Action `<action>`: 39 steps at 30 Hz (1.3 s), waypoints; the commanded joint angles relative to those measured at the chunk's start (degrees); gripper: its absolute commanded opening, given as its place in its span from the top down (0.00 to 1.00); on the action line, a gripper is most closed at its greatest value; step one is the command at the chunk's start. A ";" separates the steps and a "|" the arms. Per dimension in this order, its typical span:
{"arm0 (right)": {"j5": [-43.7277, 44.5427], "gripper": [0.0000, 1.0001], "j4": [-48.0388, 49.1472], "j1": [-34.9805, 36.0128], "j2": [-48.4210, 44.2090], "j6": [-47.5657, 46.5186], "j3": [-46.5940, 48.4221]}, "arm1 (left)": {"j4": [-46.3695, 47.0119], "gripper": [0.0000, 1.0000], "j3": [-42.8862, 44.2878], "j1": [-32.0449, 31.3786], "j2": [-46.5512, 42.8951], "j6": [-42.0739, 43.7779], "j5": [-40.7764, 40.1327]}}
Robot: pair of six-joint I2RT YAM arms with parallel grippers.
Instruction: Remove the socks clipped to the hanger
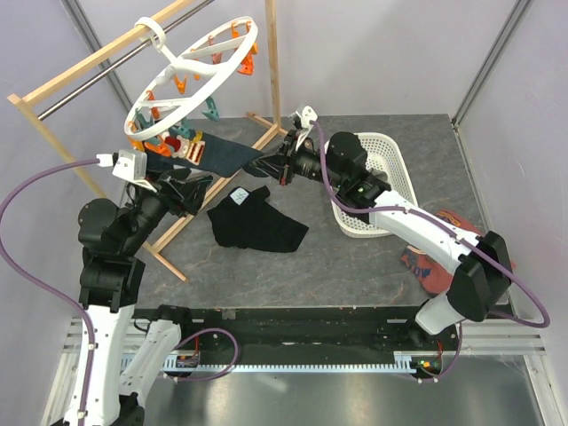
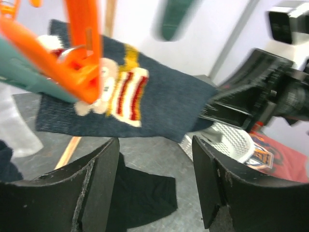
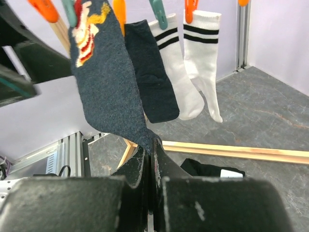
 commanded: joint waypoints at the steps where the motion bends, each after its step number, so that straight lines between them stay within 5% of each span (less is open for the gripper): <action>1: -2.45 1.00 2.99 -1.54 1.53 2.87 3.88 | -0.20 0.31 5.15 0.33 -0.54 -1.81 5.77; 5: -4.56 1.00 3.96 -4.09 3.02 4.45 5.72 | -3.37 0.37 2.70 0.33 -4.75 -4.62 -8.96; 21: -10.19 1.00 4.22 -9.63 8.12 8.58 11.61 | 14.37 0.37 -0.82 0.85 -1.07 -17.88 -10.66; 25: -10.36 1.00 4.22 -9.98 7.68 8.58 11.26 | 18.06 0.40 -3.62 0.86 -3.78 -22.81 -20.91; 29: -11.42 1.00 3.26 -10.33 7.33 8.50 11.44 | 17.20 0.40 -6.00 0.86 -5.99 -25.63 -30.34; 39: -11.59 1.00 4.13 -10.42 8.03 10.34 13.02 | 14.73 0.41 -3.63 0.86 -2.74 -26.95 -28.87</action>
